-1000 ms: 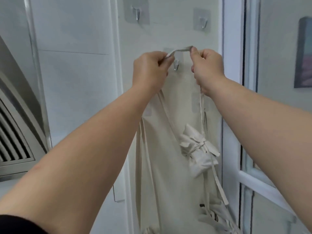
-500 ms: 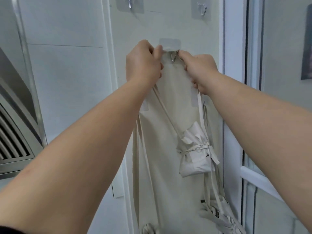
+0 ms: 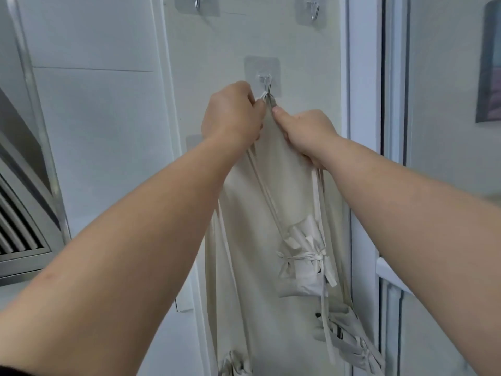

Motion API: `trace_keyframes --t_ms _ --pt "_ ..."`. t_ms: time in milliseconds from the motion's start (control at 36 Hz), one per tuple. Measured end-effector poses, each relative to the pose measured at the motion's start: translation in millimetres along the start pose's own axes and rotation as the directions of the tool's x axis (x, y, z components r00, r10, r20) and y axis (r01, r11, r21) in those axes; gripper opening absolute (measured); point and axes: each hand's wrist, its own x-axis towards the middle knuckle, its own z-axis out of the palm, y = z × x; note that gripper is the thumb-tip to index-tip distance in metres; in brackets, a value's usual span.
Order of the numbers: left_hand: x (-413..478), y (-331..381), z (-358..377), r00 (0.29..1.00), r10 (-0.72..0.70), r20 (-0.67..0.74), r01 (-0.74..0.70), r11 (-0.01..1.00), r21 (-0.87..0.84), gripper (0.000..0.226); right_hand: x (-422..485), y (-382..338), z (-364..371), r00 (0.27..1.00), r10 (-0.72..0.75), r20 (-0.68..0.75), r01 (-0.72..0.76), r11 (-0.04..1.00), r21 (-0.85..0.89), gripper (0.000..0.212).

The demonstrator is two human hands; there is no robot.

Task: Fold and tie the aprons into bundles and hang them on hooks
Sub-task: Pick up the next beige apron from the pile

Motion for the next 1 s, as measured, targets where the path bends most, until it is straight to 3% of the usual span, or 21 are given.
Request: trace_keyframes --t_ms 167,278,389,500,583,694,750,861,1000 --pt "-10 -7 -8 0.995 0.080 0.065 -0.088 0.986 0.142 0.017 -16 -2 7 0.987 -0.019 0.162 0.017 1.000 0.012 0.051" --pt "-37 -23 -5 0.981 0.155 0.116 -0.177 0.960 0.219 0.037 -37 4 11 0.978 -0.063 0.200 0.057 0.998 0.032 0.042" --pt "-64 -30 -8 0.963 0.271 0.003 -0.262 0.926 0.272 0.035 -57 20 13 0.976 -0.068 0.206 0.090 0.991 -0.099 0.037" --pt "-88 -30 -18 0.950 0.306 -0.063 -0.275 0.915 0.294 0.028 -78 32 14 0.979 -0.106 0.176 0.126 0.986 -0.107 0.049" --pt "-105 -29 -23 0.975 0.220 -0.030 -0.208 0.953 0.218 0.025 -94 37 12 0.990 -0.073 0.125 0.076 0.997 -0.025 0.057" --pt "-139 -33 -29 0.997 0.053 0.048 -0.054 0.998 0.039 0.020 -117 45 11 0.997 -0.034 0.074 0.031 0.999 0.035 0.027" --pt "-160 -34 -35 0.993 -0.043 0.109 0.049 0.997 -0.060 0.019 -134 46 6 0.996 -0.014 0.084 0.011 0.999 0.044 0.022" --pt "-205 -37 -50 0.947 -0.213 0.240 0.264 0.943 -0.203 0.019 -174 48 3 0.988 0.030 0.155 -0.045 0.994 0.097 0.020" --pt "-286 -42 -78 0.858 -0.415 0.304 0.480 0.858 -0.184 0.016 -247 55 21 0.947 0.088 0.310 -0.117 0.990 0.078 0.022"
